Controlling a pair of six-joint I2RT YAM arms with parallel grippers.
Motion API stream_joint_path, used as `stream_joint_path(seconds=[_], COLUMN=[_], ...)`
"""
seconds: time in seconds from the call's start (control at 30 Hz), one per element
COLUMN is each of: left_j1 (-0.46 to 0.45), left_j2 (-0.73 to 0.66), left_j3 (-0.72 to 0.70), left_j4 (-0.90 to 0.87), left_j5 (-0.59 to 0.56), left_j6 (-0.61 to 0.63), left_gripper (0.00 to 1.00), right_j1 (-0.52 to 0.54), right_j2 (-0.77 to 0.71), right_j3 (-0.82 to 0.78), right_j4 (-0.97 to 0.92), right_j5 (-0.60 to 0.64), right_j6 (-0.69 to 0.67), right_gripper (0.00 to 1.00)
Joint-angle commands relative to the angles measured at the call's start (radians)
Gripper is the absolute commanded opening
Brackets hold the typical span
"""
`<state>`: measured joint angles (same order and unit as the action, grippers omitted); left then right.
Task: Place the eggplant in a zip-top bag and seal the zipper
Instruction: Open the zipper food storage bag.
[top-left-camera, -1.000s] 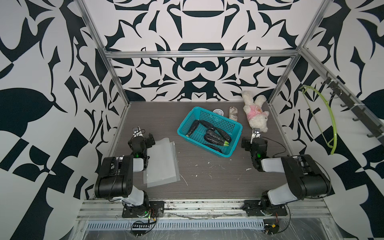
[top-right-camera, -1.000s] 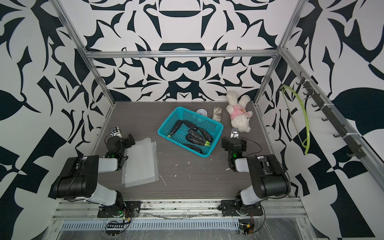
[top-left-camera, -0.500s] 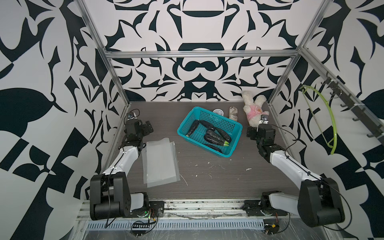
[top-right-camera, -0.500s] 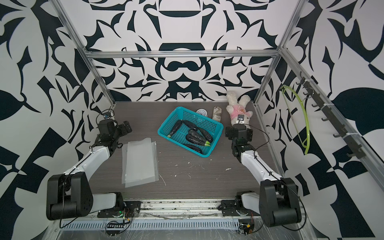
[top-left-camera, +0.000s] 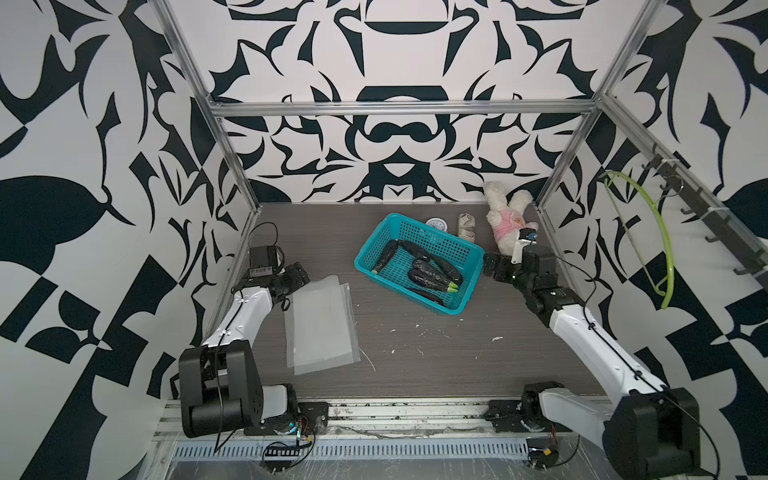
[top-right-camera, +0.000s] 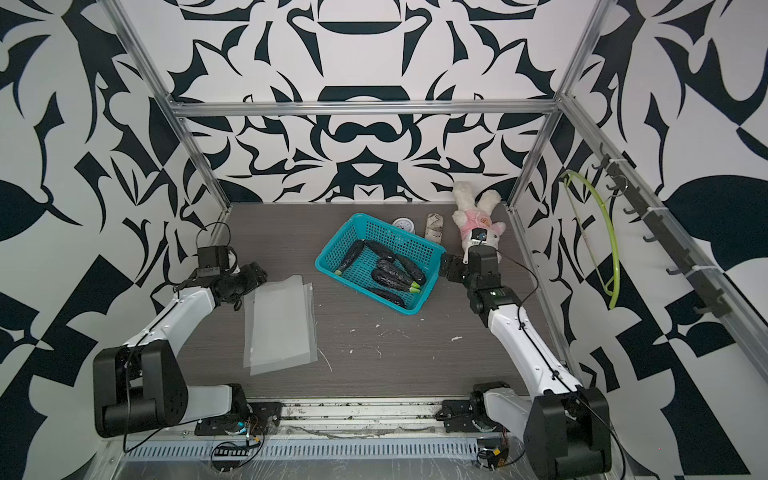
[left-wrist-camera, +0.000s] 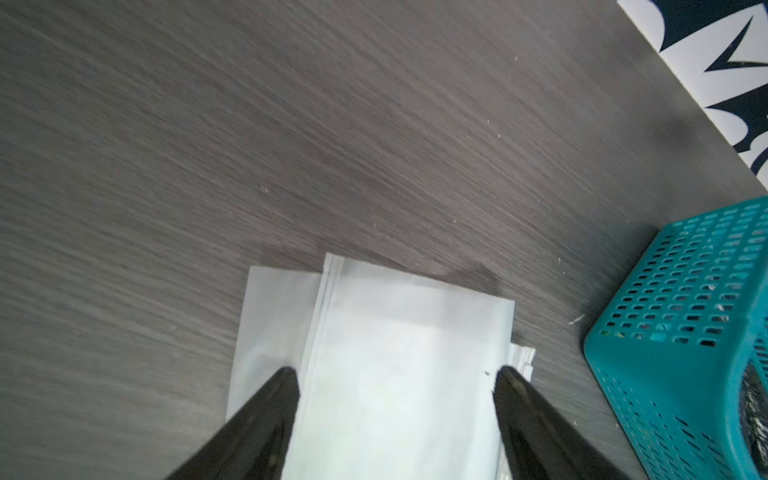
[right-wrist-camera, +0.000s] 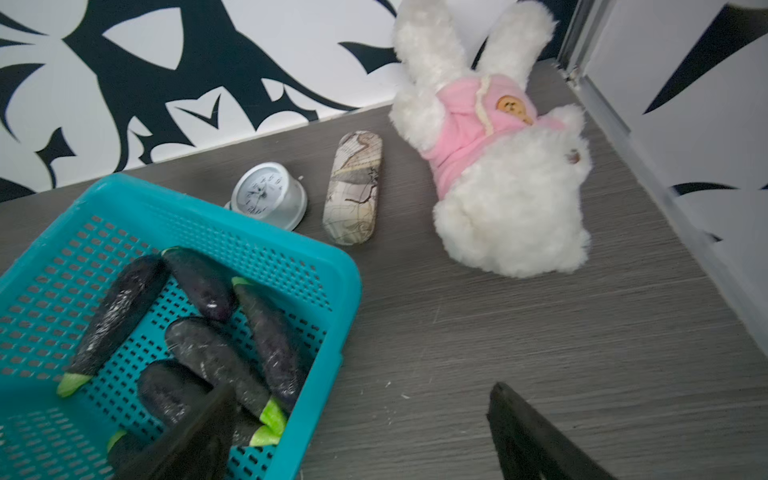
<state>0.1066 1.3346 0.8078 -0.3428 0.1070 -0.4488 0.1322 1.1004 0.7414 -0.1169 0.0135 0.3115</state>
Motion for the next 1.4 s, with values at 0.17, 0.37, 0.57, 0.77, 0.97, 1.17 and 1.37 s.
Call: stream_joint_path(seconds=[0.17,0.37,0.57,0.77,0.97,1.17,1.37], left_j1=[0.001,0.001,-0.001,-0.006,-0.032,-0.036,-0.036], left_j2=[0.015,0.072,0.144,0.163,0.102,0.104,0.106], left_j3=[0.000,-0.028,-0.038,-0.039,0.001,0.040,0.008], left_j4=[-0.214,-0.169,-0.190,-0.202,-0.257,-0.354,-0.303], left_j5=[-0.051,0.009,-0.012,-0.012,-0.028,-0.201,-0.177], left_j6=[-0.059,-0.067,-0.073,-0.067,-0.057,-0.063,-0.088], left_gripper=[0.71,0.64,0.55,0.45,0.64,0.74,0.72], right_j1=[0.053,0.087,0.093,0.103,0.132,0.141,0.143], right_j2=[-0.009,-0.009,-0.029,-0.019,0.004,0.013,0.012], right_j3=[0.043,0.052,0.062,0.070,0.095,0.097,0.092], right_j4=[-0.038,-0.049,-0.064,-0.062,-0.087,-0.082,-0.083], right_j5=[-0.055,-0.049,-0.046,-0.053,-0.049,-0.044,-0.042], right_j6=[0.045,0.047,0.046,0.063,0.048,0.045,0.037], right_gripper=[0.94,0.94,0.94,0.91,0.93,0.94,0.95])
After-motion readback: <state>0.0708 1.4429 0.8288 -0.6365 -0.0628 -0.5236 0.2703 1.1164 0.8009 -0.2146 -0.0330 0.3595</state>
